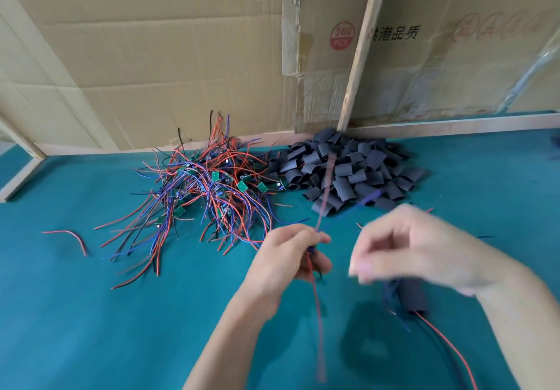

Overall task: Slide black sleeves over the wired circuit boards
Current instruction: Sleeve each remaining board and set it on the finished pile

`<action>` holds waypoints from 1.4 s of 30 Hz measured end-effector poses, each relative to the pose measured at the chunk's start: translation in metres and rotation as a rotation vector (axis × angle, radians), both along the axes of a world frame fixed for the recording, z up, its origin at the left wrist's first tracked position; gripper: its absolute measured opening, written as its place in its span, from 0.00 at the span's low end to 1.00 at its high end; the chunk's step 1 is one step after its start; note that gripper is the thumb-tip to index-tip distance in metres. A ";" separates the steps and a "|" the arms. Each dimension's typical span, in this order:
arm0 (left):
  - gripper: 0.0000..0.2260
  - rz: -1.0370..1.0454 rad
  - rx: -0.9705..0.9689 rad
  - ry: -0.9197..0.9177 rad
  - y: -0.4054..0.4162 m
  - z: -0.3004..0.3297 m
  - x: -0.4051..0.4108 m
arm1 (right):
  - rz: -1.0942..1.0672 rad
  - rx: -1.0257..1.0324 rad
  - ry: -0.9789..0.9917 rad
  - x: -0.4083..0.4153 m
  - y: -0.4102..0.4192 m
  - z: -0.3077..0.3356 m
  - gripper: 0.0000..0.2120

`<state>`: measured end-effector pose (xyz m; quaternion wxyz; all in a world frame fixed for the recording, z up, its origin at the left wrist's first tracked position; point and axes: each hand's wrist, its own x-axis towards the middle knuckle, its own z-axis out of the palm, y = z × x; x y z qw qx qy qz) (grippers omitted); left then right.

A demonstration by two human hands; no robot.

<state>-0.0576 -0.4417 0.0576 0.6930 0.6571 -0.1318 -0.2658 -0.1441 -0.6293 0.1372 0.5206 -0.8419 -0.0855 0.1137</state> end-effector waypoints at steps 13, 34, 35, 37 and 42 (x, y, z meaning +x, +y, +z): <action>0.11 0.116 -0.245 0.051 -0.019 -0.037 -0.009 | -0.403 -0.990 -0.244 0.126 0.026 -0.101 0.09; 0.16 0.048 -0.372 0.184 -0.007 -0.056 0.005 | -0.653 -0.293 -0.279 0.069 0.006 -0.104 0.04; 0.16 0.059 -0.335 0.147 -0.009 -0.057 0.003 | -0.728 -0.058 -0.275 0.069 0.000 -0.102 0.02; 0.14 0.101 -0.229 0.025 -0.012 -0.060 -0.004 | -0.867 0.529 -0.210 0.067 -0.009 -0.093 0.01; 0.12 0.114 -0.027 -0.244 -0.017 -0.062 -0.015 | -1.008 1.038 -0.132 0.066 -0.019 -0.091 0.07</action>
